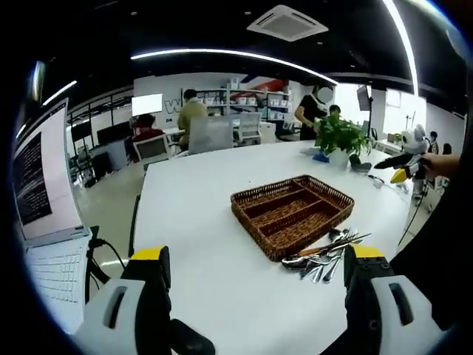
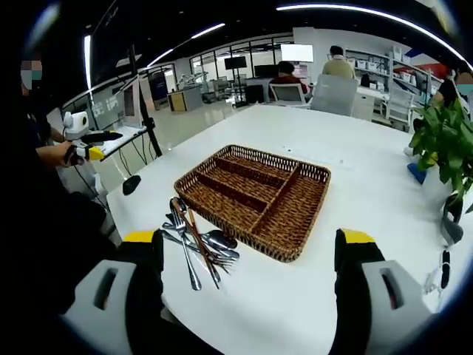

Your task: Arrange the knives, forks, and spoons in their matching storage slots by inserting each utensil handle-first until every utensil is classified and aligned in the correct compartment

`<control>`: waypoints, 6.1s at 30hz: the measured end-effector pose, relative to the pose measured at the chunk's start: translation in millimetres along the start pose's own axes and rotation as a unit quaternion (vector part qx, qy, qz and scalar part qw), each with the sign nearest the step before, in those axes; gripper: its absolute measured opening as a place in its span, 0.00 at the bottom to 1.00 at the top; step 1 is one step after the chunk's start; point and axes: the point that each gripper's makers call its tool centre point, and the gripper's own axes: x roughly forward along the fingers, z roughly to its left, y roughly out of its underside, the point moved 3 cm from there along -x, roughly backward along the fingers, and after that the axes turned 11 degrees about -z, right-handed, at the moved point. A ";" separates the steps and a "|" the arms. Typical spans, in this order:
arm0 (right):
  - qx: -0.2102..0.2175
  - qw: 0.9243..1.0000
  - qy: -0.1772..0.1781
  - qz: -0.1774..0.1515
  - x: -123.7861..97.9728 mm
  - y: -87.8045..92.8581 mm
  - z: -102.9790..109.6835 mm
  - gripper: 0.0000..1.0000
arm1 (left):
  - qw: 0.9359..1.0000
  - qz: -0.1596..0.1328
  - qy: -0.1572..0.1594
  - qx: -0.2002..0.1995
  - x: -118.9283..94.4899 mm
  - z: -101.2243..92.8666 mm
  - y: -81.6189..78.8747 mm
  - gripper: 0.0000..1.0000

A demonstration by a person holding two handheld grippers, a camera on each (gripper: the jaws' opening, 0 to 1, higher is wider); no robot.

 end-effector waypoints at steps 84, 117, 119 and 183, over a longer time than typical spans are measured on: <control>-0.080 0.996 -0.039 -0.020 22.7 -47.7 -5.2 0.99 | 0.998 0.042 0.043 0.028 21.7 -25.4 0.4 1.00; -0.124 0.976 -0.177 -0.025 108.0 -53.1 80.8 0.84 | 0.998 0.037 0.029 0.042 11.3 0.0 -0.7 1.00; -0.122 0.974 -0.188 -0.017 112.4 -46.4 87.3 0.82 | 0.998 0.034 0.029 0.042 11.2 0.1 -0.7 1.00; -0.135 0.938 -0.307 0.090 209.7 76.2 149.7 0.28 | 0.998 0.039 0.049 0.015 2.7 9.9 12.3 1.00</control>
